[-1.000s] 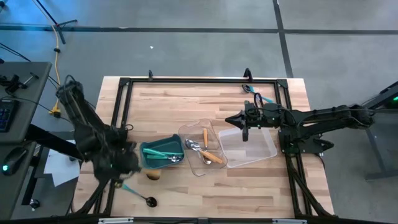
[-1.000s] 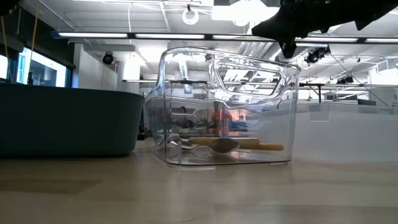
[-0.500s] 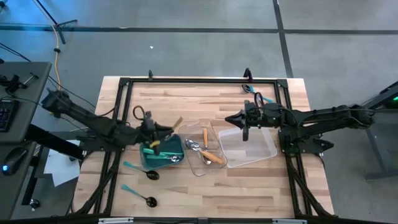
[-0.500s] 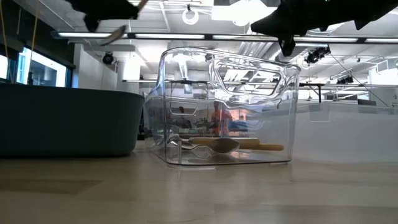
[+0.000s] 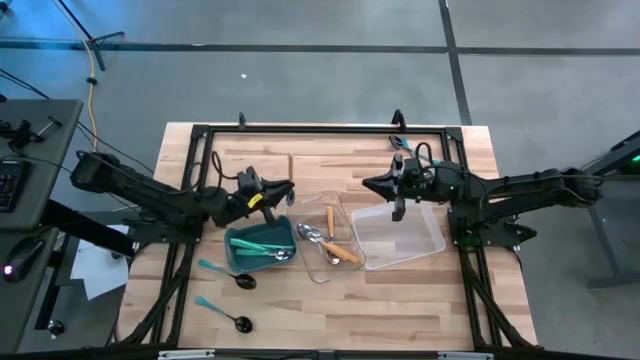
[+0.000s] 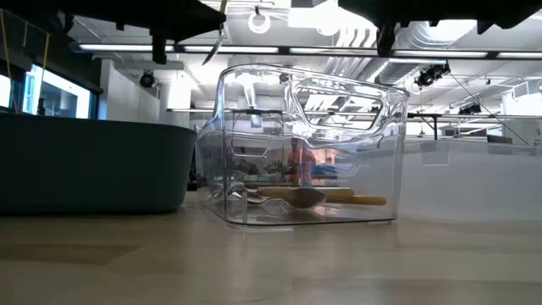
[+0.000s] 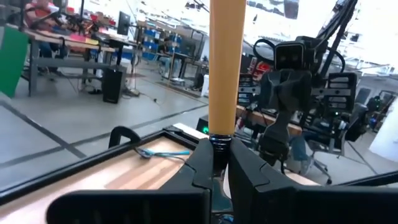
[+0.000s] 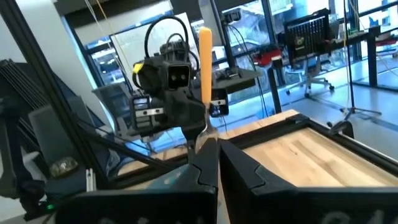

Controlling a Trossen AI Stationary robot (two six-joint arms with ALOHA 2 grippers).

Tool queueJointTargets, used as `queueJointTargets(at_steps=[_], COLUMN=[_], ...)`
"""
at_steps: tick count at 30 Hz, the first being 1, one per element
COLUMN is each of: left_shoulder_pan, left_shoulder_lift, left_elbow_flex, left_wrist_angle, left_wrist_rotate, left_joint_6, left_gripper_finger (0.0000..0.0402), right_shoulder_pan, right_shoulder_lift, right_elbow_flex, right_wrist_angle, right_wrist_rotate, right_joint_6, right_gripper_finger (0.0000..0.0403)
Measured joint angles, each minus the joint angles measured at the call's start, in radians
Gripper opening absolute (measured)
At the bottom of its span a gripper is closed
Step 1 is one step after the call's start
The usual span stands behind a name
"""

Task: Sort silverware by color (type)
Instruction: Put the orange spoon into the transparent bin

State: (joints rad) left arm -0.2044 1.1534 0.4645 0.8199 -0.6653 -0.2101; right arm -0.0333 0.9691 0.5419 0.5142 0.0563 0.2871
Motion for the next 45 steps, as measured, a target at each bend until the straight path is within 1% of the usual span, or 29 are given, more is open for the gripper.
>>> queueJointTargets(at_steps=[4,8,12,18,33,45], left_shoulder_pan=[0.009,0.018,0.022,0.021,0.021,0.048], left_shoulder_lift=[0.021,0.021,0.021,0.021,0.021,0.021], left_elbow_flex=[0.025,0.034,0.034,0.034,0.033,0.033], left_wrist_angle=[0.0,0.001,-0.003,-0.003,-0.003,-0.003], left_wrist_rotate=[0.03,0.075,0.086,0.133,0.13,0.13], left_joint_6=[0.03,0.03,0.029,0.004,0.003,0.003], left_gripper_finger=[0.0008,0.0008,0.0008,0.0008,0.0008,0.0008], right_shoulder_pan=[0.0,0.0,0.0,0.0,0.0,0.0], right_shoulder_lift=[0.0,0.0,0.0,0.0,0.0,0.0], right_elbow_flex=[0.0,0.0,0.0,0.0,0.0,0.0], right_wrist_angle=[0.008,0.008,0.007,0.007,0.007,-0.002], right_wrist_rotate=[0.0,0.0,0.0,0.0,0.0,0.0], right_joint_6=[0.0,0.0,0.002,0.003,0.003,0.001], right_gripper_finger=[0.0,0.0,0.0,0.0,0.0,0.0])
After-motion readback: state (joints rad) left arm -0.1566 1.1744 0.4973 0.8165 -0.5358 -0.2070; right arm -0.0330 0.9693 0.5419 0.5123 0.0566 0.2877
